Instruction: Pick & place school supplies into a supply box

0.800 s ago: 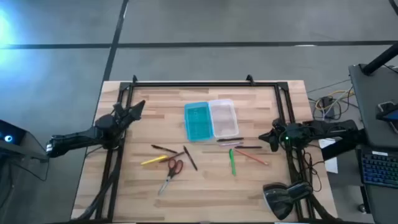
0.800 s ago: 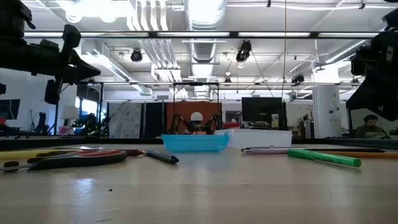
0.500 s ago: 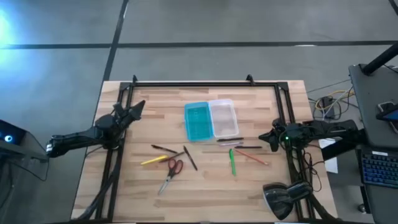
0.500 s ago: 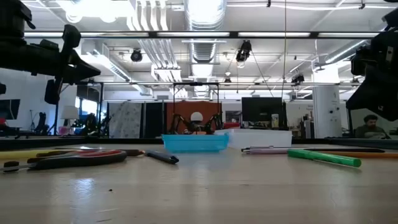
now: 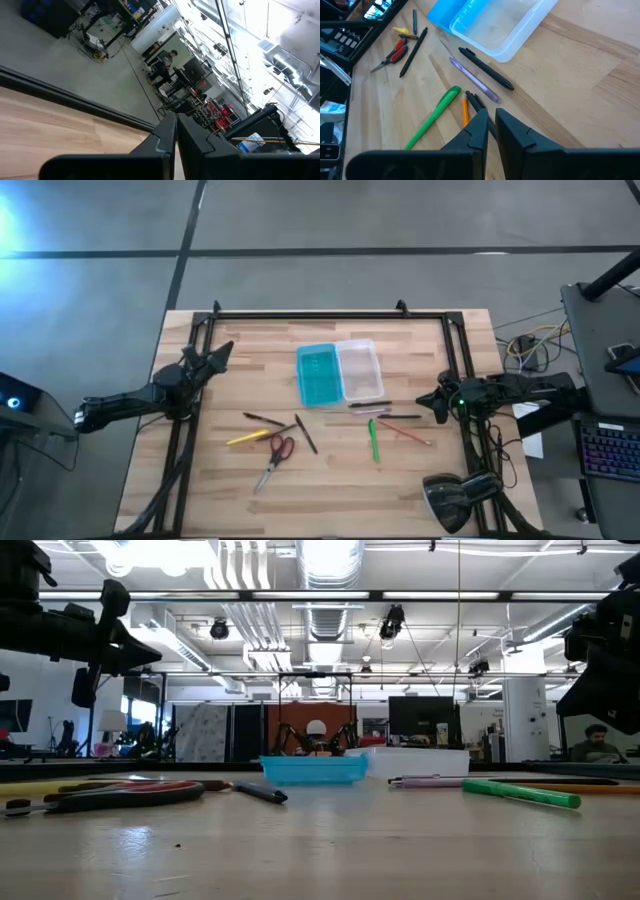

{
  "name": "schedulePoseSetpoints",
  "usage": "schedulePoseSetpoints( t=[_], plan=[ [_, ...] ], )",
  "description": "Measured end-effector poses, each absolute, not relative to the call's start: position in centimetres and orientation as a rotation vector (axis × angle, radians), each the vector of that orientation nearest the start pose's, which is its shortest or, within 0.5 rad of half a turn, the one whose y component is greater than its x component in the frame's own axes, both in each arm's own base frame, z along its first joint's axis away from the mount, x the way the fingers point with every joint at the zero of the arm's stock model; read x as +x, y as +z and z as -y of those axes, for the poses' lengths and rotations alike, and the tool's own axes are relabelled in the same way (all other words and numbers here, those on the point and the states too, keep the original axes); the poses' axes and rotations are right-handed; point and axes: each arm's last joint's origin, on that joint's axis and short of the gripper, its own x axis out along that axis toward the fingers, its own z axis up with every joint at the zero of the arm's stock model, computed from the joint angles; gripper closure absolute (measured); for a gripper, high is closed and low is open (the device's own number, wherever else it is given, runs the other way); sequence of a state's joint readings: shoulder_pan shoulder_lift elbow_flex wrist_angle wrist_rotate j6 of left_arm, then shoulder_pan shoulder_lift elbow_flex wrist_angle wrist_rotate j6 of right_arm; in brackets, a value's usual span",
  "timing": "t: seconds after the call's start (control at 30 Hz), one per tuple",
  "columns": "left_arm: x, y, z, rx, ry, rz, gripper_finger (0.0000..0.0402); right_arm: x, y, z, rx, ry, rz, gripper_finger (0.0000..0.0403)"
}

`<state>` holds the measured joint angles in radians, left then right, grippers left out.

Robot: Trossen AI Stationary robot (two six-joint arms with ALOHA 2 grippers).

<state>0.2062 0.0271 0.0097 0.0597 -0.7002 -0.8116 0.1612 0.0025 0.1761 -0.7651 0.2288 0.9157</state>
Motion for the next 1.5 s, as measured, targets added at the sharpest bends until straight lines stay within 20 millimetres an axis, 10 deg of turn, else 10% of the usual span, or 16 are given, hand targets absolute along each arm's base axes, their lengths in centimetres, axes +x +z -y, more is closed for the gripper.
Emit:
schedulePoseSetpoints(
  t=[1.13, 1.5],
  plan=[
    [8.6, 17.0, -3.7, -0.765, 0.838, 0.408, 0.0401, 7.0, 15.9, -0.2, 0.640, -0.356, -0.418, 0.0374],
    [8.6, 17.0, -3.7, -0.765, 0.838, 0.407, 0.0401, 9.3, 17.9, -0.7, 0.904, -0.182, -0.108, 0.0374]
  ],
)
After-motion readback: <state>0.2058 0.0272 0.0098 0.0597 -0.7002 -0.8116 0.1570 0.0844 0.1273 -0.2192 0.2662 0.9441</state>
